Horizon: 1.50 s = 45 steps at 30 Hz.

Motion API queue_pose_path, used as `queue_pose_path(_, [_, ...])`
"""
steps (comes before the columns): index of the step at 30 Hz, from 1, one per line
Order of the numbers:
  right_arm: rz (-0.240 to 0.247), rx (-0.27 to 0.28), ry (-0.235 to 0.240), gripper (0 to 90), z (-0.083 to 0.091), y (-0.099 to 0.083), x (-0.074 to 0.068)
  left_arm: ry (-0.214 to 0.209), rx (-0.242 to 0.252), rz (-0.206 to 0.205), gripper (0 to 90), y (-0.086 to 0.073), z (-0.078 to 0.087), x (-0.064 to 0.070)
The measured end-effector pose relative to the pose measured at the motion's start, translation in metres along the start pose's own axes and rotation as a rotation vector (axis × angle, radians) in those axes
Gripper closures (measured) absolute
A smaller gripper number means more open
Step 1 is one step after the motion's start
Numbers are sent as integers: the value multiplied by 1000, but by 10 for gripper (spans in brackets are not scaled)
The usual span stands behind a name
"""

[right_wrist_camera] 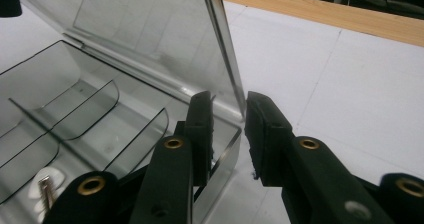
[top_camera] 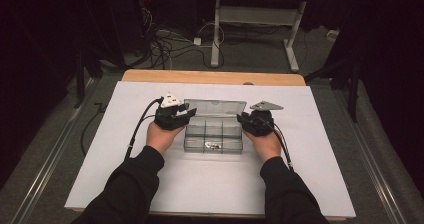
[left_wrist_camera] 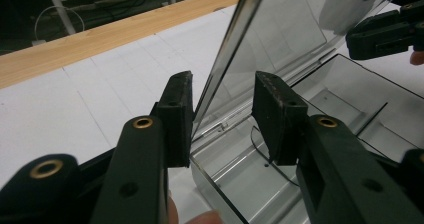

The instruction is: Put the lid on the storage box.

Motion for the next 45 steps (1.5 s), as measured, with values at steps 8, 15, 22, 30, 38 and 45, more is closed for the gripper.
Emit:
queue_pose_path(8, [31, 31, 36, 723, 28, -18, -13, -2, 10, -4, 562, -8, 7, 5])
queue_pose_path(15, [74, 51, 94, 747, 47, -29, -33, -20, 10, -11, 563, -18, 15, 10])
queue_pose_path(22, [130, 86, 147, 877, 62, -32, -51, -25, -12, -39, 563, -33, 21, 17])
queue_pose_path(30, [134, 111, 136, 900, 70, -43, -51, -21, -18, -34, 562, -44, 22, 20])
queue_pose_path(38, [116, 131, 136, 900, 78, -41, -52, -36, -22, -11, 561, -51, 24, 22])
queue_pose_path(45, [116, 126, 138, 900, 79, -43, -54, -36, -32, -2, 480, -59, 35, 22])
Point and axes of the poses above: each handheld gripper's, and its own axes: z roughly backward along the jaws, y roughly out of its top, x roughly to its right, the point moved 7 cm from there along -z, roughly forward along the jaws, and after that the axes turned 1 degree about -x, right-handed, at the moved point
